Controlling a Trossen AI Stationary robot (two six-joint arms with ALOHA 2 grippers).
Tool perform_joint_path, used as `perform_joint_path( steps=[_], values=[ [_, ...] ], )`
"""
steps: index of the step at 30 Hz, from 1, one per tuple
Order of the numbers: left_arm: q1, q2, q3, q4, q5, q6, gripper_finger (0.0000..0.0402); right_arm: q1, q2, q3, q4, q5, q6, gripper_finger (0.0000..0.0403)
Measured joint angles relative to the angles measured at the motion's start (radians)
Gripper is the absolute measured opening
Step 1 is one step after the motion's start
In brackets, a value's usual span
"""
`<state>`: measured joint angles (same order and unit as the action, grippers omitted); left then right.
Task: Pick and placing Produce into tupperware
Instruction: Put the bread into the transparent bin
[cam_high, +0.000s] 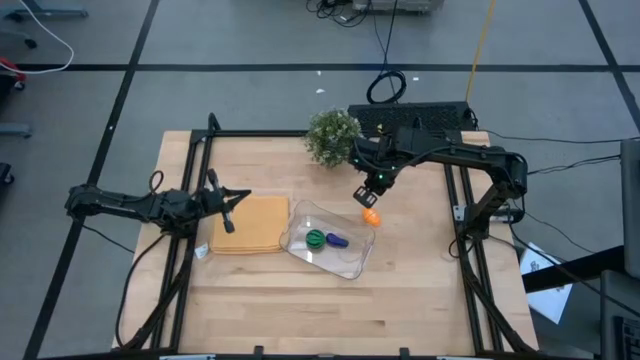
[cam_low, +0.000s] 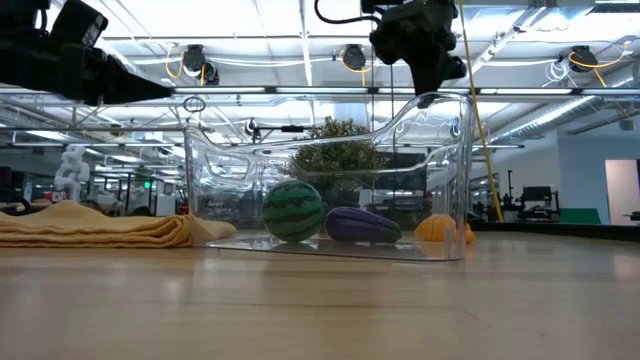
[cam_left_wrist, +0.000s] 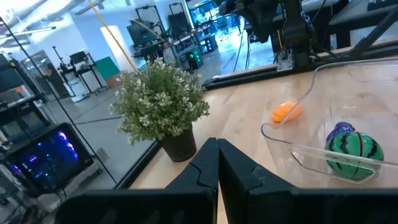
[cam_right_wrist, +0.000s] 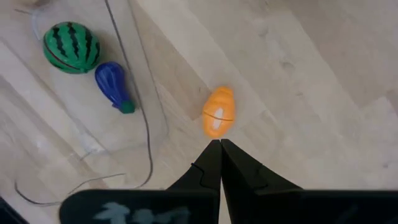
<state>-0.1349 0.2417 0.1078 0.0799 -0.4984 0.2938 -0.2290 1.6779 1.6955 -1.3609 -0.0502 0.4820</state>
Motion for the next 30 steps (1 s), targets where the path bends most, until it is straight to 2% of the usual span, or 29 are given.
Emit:
perform_joint_path(
  steps=[6, 9, 22, 30],
  values=[
    [0.0, 0.0, 0.0, -0.005, 0.0, -0.009, 0.0003, 0.009, 0.0, 0.0, 0.002, 0.025, 0.019, 0.0002],
    [0.0, 0.0, 0.0, -0.027, 0.0, -0.034, 0.0003, 0.01, 0.0, 0.0, 0.003, 0.025, 0.034, 0.0016],
    [0.0, 0.0, 0.0, -0.063, 0.001, -0.013, 0.0003, 0.008, 0.0, 0.0, -0.01, 0.026, 0.081, 0.0151],
    [0.0, 0.0, 0.0, -0.062, 0.001, -0.007, 0.0003, 0.015, -0.001, -0.034, -0.014, 0.028, 0.081, 0.0197]
  ],
)
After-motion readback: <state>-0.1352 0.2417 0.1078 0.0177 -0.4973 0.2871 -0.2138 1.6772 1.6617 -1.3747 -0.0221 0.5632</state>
